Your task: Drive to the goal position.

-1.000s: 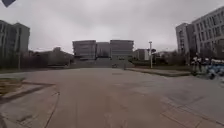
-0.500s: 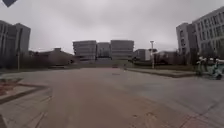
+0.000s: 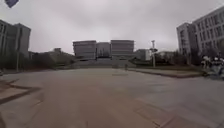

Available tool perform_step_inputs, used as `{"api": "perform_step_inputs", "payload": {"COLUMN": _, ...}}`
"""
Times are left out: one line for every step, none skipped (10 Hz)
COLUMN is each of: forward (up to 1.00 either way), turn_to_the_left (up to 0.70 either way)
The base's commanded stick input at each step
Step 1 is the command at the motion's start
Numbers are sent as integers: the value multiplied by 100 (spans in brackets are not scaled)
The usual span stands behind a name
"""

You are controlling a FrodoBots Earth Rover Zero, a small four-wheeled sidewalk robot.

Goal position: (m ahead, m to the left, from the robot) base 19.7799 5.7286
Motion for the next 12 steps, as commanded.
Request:
{"api": "perform_step_inputs", "payload": {"forward": 70, "turn_to_the_left": 0}}
{"api": "perform_step_inputs", "payload": {"forward": 70, "turn_to_the_left": 0}}
{"api": "perform_step_inputs", "payload": {"forward": 70, "turn_to_the_left": 0}}
{"api": "perform_step_inputs", "payload": {"forward": 70, "turn_to_the_left": 0}}
{"api": "perform_step_inputs", "payload": {"forward": 70, "turn_to_the_left": 0}}
{"api": "perform_step_inputs", "payload": {"forward": 70, "turn_to_the_left": 0}}
{"api": "perform_step_inputs", "payload": {"forward": 70, "turn_to_the_left": 0}}
{"api": "perform_step_inputs", "payload": {"forward": 70, "turn_to_the_left": 0}}
{"api": "perform_step_inputs", "payload": {"forward": 70, "turn_to_the_left": 0}}
{"api": "perform_step_inputs", "payload": {"forward": 70, "turn_to_the_left": 0}}
{"api": "perform_step_inputs", "payload": {"forward": 70, "turn_to_the_left": 0}}
{"api": "perform_step_inputs", "payload": {"forward": 70, "turn_to_the_left": 0}}
